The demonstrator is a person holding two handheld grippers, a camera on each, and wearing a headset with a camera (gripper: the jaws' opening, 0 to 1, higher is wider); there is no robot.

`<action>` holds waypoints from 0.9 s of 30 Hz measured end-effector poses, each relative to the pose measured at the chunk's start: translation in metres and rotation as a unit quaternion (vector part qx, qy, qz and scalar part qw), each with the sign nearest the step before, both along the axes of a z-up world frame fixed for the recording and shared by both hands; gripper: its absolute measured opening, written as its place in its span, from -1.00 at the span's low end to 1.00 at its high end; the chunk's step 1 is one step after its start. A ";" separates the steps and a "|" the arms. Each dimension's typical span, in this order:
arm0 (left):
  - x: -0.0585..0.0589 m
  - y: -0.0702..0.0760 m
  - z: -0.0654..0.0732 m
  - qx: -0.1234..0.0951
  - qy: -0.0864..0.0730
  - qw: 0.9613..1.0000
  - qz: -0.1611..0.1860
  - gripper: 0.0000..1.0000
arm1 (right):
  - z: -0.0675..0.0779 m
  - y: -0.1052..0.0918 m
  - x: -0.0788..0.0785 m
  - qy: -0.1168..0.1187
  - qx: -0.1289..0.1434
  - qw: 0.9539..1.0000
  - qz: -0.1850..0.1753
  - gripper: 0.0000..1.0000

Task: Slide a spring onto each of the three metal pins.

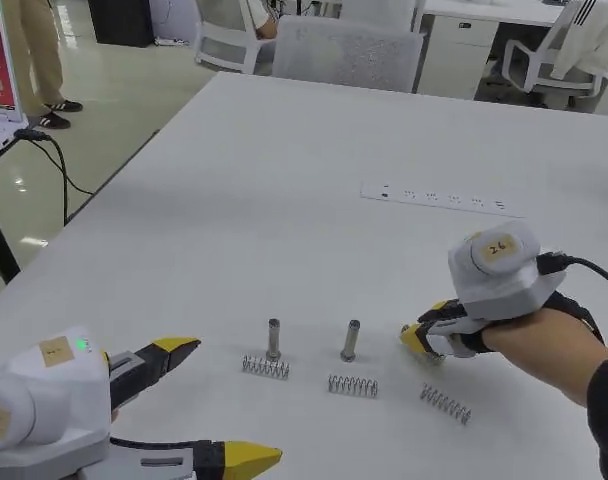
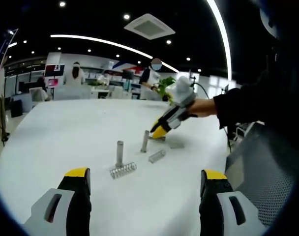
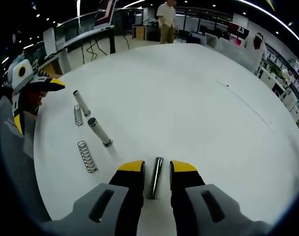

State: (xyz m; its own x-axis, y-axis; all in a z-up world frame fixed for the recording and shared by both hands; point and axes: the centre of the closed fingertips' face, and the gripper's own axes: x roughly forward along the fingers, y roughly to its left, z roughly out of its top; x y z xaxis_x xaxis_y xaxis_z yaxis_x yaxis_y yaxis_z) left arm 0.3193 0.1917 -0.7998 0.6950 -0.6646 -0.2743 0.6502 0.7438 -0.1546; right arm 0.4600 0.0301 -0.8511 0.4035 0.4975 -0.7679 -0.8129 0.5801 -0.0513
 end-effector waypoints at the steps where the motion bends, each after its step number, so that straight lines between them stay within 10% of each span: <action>1: 0.000 0.000 0.000 0.000 0.000 1.000 0.000 0.79 | 0.000 0.000 0.000 0.001 -0.001 1.000 -0.001 -0.67; 27: 0.000 0.000 0.002 -0.001 -0.001 1.000 0.001 0.77 | -0.011 0.000 0.000 0.019 -0.024 0.999 -0.026 -0.90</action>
State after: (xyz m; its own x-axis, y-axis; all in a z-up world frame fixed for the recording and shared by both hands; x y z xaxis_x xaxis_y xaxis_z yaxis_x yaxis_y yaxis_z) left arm 0.3190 0.1917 -0.7982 0.6965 -0.6642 -0.2716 0.6496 0.7444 -0.1546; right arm 0.4600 0.0299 -0.8623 0.3980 0.4390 -0.8055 -0.7836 0.6193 -0.0497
